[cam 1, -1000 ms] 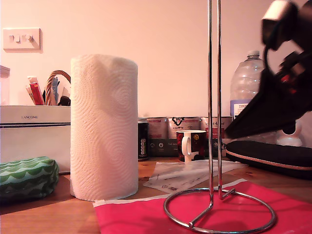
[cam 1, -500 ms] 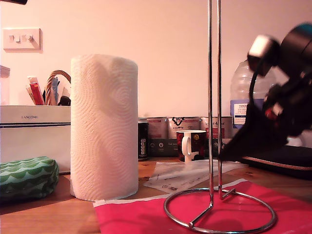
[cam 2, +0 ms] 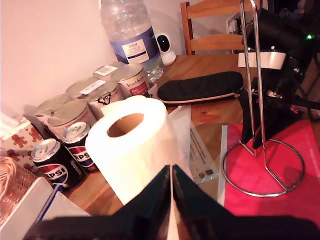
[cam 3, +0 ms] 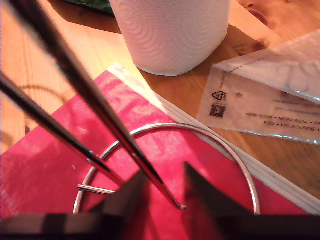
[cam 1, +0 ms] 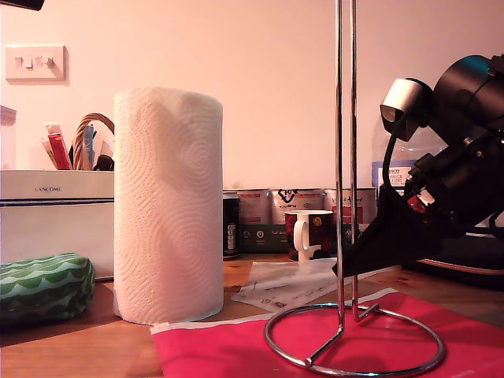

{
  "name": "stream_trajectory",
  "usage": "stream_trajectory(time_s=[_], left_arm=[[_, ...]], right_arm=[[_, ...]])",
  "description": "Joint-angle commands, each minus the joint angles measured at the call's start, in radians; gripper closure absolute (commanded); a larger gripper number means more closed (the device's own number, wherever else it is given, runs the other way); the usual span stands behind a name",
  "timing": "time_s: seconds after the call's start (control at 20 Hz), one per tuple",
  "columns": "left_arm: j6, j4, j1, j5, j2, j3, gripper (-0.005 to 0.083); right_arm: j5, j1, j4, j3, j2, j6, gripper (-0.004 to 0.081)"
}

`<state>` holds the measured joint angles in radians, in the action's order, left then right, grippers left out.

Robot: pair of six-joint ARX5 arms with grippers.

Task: Insert the paper towel roll into the metallic stand.

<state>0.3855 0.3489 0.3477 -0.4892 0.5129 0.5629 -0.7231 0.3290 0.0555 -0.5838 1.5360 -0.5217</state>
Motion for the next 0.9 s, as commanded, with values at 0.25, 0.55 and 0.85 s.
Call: stream_trajectory(time_s=[0.25, 0.55, 0.85], left_arm=[[0.007, -0.006, 0.005, 0.0, 0.005, -0.008, 0.0797], [0.008, -0.11, 0.005, 0.0, 0.005, -0.008, 0.0797], [0.009, -0.195, 0.005, 0.0, 0.044, -0.008, 0.0797]], right_arm=[[-0.01, 0.004, 0.004, 0.006, 0.011, 0.06, 0.0783], [0.029, 0.005, -0.069, -0.028, -0.027, 0.132, 0.0783], [0.235, 0.04, -0.34, -0.139, -0.146, 0.126, 0.0783]])
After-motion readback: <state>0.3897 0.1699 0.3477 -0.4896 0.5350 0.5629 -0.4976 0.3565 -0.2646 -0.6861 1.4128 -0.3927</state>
